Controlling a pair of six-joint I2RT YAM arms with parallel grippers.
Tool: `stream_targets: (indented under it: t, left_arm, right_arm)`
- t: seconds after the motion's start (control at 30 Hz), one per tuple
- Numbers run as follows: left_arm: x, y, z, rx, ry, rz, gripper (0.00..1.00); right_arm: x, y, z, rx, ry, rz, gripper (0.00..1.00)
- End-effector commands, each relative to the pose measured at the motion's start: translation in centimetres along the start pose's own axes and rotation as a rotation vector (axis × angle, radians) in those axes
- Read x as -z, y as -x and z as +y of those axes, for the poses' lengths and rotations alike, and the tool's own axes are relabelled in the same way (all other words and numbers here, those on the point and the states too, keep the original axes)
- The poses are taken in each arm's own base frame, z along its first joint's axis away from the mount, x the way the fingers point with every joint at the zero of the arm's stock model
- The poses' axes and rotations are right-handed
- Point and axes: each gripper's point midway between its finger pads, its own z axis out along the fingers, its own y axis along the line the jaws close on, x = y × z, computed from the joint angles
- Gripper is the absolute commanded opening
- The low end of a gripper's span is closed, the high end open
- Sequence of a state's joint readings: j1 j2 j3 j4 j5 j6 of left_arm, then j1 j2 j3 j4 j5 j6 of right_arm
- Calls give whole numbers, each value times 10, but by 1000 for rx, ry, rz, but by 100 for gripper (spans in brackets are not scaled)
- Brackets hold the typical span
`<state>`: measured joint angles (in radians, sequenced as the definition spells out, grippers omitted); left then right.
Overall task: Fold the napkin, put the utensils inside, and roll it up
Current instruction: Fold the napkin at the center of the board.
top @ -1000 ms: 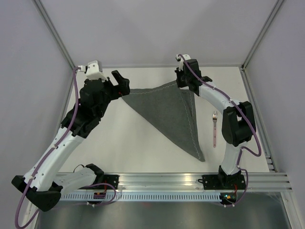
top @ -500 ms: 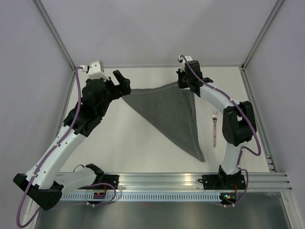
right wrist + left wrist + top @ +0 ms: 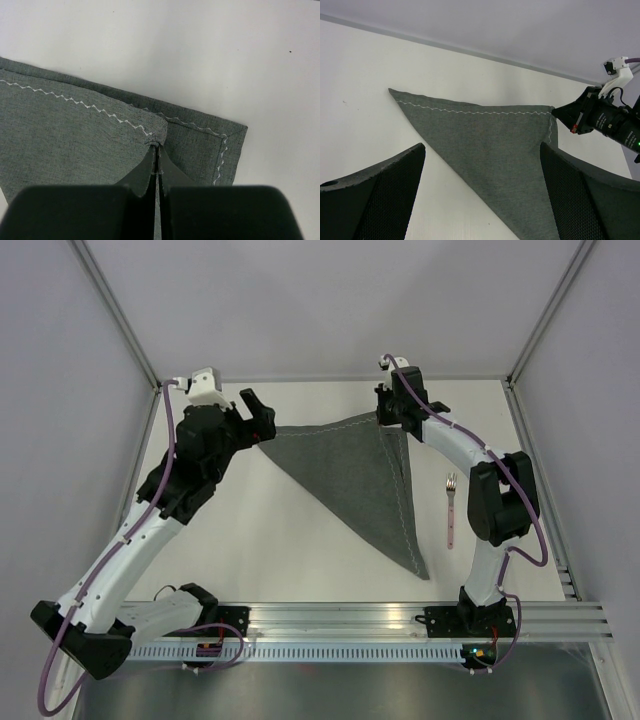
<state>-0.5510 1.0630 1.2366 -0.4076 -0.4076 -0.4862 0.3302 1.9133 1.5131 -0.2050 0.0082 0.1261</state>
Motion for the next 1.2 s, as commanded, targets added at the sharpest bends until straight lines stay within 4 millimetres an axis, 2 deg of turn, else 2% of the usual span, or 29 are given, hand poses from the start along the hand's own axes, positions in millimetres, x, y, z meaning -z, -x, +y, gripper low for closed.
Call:
stream_targets:
  t: [0.0, 0.5, 0.77, 1.17]
  left_arm:
    - [-4, 4, -7, 44, -29, -18, 100]
    - [-10, -2, -1, 52, -24, -5, 100]
    - [-14, -4, -1, 56, -29, 5, 100]
    - [-17, -8, 1, 57, -24, 16, 100]
  right_arm:
    - [9, 19, -8, -37, -37, -42, 1]
    - [12, 22, -15, -48, -64, -49, 1]
    - [13, 22, -25, -64, -81, -49, 0]
    - [7, 12, -37, -84, -97, -28, 0]
